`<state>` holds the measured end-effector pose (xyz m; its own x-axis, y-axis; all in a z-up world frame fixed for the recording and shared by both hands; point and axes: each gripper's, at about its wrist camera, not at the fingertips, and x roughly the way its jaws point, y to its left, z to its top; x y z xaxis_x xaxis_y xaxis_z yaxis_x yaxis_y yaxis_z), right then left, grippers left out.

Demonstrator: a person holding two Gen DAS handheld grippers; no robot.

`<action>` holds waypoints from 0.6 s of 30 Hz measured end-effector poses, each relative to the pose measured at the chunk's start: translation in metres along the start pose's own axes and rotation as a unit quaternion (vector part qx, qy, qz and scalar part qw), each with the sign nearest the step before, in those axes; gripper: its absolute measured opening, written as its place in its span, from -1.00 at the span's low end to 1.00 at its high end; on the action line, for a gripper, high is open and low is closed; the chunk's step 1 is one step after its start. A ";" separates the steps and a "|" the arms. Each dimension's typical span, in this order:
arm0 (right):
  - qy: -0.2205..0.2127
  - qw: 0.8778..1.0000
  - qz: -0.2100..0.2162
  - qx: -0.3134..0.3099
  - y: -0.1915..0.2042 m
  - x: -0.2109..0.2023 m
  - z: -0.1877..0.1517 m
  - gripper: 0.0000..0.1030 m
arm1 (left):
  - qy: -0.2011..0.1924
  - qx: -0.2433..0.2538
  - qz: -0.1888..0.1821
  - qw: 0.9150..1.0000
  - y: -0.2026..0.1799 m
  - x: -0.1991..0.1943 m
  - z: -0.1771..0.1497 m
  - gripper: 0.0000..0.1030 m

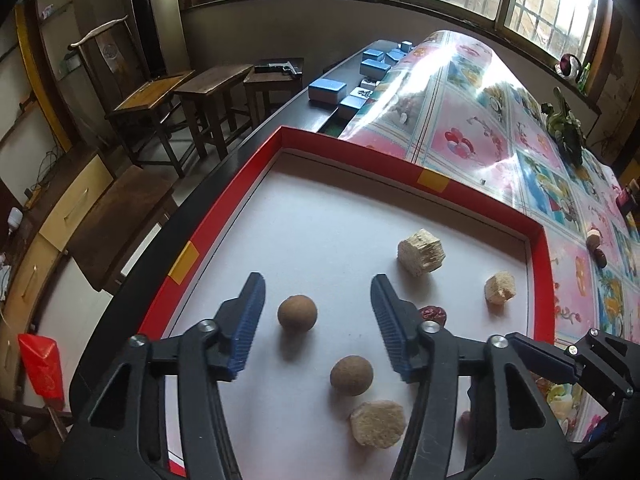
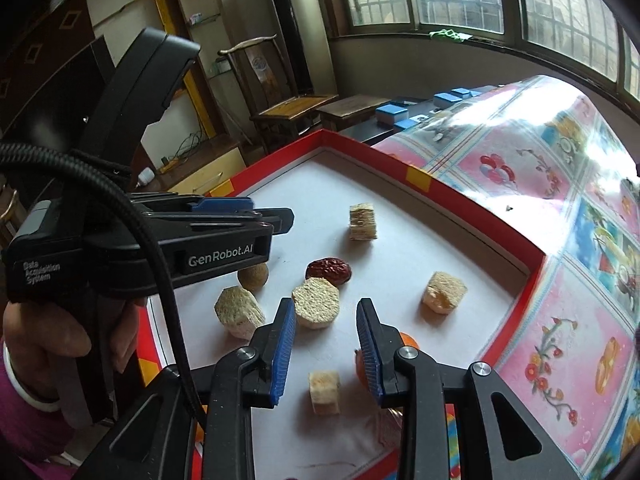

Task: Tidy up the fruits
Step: 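Open both grippers to release the brown fruit and rice cake in the tray, then move both grippers back over the table to the last cake cube and date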

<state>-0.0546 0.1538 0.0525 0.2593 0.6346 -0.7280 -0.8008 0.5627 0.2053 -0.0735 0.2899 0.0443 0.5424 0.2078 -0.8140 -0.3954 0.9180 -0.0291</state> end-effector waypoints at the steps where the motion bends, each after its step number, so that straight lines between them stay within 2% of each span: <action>1: -0.003 1.000 -0.002 0.002 -0.002 -0.004 -0.002 -0.41 | -0.005 0.003 0.002 1.000 -0.002 -0.003 0.000 0.16; 9: -0.032 0.999 -0.012 0.035 -0.023 -0.040 -0.016 -0.41 | -0.021 0.033 -0.010 0.999 -0.034 -0.021 0.000 0.16; 18: -0.058 0.994 -0.058 0.078 -0.062 -0.077 -0.038 -0.35 | -0.015 0.072 -0.049 0.996 -0.090 -0.029 -0.008 0.16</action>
<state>-0.0456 0.0499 0.0715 0.4131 0.6129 -0.6736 -0.6707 0.7051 0.2302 -0.0593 0.1982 0.0659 0.5961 0.1225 -0.7935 -0.2294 0.9731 -0.0221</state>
